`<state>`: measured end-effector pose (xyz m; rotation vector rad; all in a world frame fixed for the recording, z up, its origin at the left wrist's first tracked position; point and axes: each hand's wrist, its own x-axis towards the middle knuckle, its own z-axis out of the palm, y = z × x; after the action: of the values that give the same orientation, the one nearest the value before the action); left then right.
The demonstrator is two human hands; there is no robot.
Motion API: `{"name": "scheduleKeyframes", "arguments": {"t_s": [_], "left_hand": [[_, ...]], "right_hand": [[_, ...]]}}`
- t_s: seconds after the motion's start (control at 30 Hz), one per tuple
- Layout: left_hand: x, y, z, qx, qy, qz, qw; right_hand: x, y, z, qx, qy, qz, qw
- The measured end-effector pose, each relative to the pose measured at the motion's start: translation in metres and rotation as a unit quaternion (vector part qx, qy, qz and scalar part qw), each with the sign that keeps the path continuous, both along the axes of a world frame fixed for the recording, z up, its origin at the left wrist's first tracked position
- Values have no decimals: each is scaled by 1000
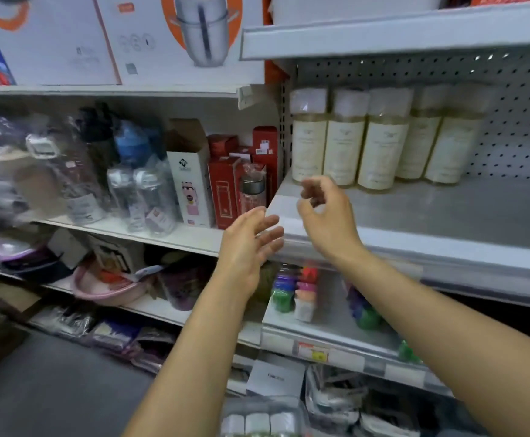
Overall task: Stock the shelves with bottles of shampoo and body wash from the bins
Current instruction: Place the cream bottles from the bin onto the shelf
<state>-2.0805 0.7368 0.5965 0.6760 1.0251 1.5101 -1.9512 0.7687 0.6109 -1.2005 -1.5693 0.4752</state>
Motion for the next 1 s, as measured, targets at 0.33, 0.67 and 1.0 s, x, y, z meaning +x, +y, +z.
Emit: {"name": "scheduleKeyframes", "arguments": {"t_s": [0.33,0.67,1.0], "left_hand": [[-78,-59,-112,-153,-3,14,988],[-114,-85,-277,-351,-31,38,935],[-145,-100,-434,-485,-18,35,874]], "right_hand": [[-70,-72,-126,-191,-54,178,964],[-82,-83,-293,-494,-33,160,854],[-117,-86,-446,-679,58,78,728]]}}
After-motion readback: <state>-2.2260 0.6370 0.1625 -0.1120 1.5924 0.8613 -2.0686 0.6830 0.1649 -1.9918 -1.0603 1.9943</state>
